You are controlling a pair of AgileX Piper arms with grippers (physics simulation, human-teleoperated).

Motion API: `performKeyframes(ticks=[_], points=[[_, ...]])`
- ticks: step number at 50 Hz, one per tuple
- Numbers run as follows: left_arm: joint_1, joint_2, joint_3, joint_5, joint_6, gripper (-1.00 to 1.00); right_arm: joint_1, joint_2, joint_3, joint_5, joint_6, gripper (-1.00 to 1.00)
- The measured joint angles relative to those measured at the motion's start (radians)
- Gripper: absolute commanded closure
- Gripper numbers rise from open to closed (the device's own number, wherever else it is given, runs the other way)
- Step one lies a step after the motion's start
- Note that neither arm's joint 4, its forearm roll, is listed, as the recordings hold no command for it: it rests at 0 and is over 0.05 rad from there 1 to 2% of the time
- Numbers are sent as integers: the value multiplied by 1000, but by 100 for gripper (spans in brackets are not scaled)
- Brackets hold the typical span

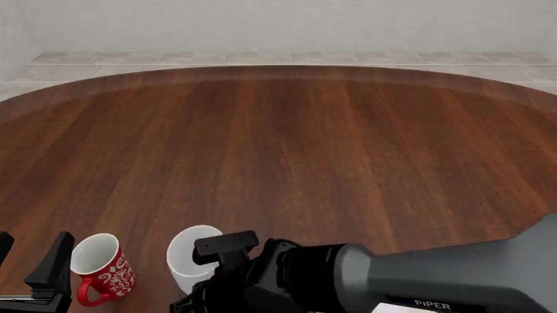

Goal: Put the white mug on the plate.

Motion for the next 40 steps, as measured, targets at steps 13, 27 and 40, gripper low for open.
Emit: performKeyframes(ticks=[13,27,40], points=[[0,0,0,0,0,-100,-2,-3,-11,15,-11,100],[0,0,0,0,0,-100,-12,-34,-19,61,-24,100],[0,0,0,0,0,-100,-18,-95,-21,120,-40,100]])
